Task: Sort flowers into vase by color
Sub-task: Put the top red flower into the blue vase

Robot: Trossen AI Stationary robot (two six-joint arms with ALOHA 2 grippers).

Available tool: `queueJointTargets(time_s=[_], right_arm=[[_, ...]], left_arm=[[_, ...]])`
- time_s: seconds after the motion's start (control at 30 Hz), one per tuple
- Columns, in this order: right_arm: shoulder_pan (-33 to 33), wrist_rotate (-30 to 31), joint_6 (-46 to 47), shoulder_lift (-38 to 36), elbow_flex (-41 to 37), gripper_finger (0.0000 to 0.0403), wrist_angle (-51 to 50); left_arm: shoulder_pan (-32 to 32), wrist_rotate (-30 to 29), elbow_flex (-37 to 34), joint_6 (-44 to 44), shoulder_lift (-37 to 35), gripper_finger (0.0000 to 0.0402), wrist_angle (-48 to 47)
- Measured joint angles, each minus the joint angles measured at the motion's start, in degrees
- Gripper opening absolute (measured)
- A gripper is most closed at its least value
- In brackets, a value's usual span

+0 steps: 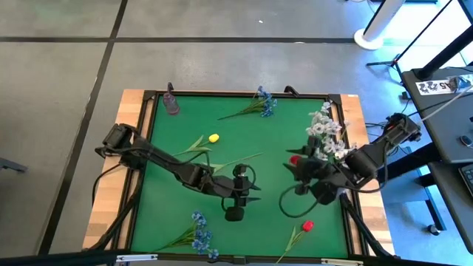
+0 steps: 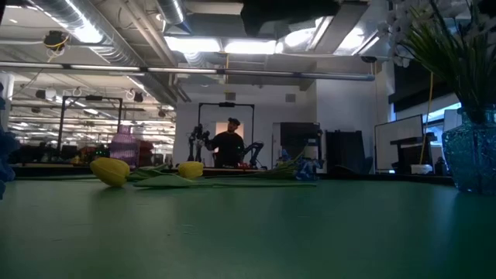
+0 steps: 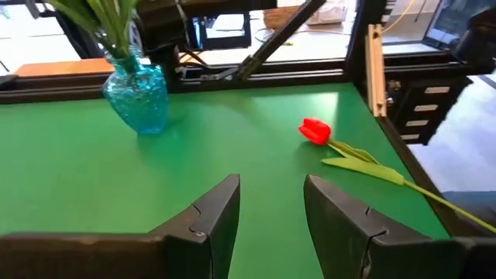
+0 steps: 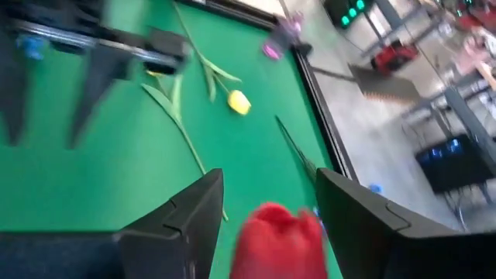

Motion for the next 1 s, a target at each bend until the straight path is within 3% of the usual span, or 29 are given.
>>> queueJointTargets(time_s=[0.4, 0.57, 0.83, 1.0], right_arm=[[0.2, -0.8, 15.8, -6.4, 0.0, 0.0207, -14.4], [0.1, -0.3, 15.4, -9.5, 0.0, 0.0207, -13.6], [0.1, -4.9, 10.8, -9.7, -3.6, 0.0188, -12.8], [0.1, 1.4, 14.0, -9.7, -7.1, 0.0186, -12.6]], left_arm=[[0.2, 0.0, 0.0, -0.1, 0.0, 0.0141, -0.1], [1.0, 0.0, 0.0, -0.1, 0.0, 0.0141, -0.1], [1.7, 0.0, 0.0, -0.1, 0.0, 0.0141, -0.1], [1.6, 0.0, 0.0, -0.1, 0.0, 0.0141, -0.1]])
